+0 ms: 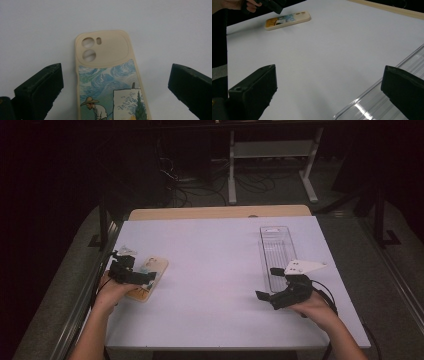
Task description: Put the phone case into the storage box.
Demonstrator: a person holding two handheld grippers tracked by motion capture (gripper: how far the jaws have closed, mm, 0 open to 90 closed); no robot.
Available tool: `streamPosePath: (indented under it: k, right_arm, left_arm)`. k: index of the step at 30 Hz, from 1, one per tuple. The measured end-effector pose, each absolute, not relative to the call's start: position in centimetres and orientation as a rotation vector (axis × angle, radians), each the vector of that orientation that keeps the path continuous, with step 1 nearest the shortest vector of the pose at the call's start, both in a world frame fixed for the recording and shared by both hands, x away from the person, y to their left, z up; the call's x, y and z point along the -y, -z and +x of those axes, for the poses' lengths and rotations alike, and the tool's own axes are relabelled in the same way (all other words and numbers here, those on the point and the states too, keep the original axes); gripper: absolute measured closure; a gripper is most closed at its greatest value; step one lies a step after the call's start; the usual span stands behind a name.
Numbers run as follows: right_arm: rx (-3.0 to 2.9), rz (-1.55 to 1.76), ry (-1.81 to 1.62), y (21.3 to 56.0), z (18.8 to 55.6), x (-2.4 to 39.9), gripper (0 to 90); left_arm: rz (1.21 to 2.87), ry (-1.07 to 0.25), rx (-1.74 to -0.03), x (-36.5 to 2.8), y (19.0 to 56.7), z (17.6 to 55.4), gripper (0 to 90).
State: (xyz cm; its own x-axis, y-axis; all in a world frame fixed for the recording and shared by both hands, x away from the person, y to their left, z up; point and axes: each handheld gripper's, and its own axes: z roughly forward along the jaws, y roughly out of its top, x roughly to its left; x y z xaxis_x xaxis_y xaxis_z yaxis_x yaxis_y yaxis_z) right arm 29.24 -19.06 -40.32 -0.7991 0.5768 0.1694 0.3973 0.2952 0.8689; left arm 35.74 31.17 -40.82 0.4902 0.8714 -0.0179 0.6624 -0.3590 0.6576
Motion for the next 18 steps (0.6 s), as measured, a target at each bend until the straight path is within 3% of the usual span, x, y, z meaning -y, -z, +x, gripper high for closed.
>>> streamPosePath:
  k: [18]
  right_arm:
    - [-2.382, 0.908, -1.515, 40.3, 29.2, 19.0, 0.0]
  left_arm:
    - [2.153, -0.429, -1.331, -30.7, 42.6, 35.9, 0.0]
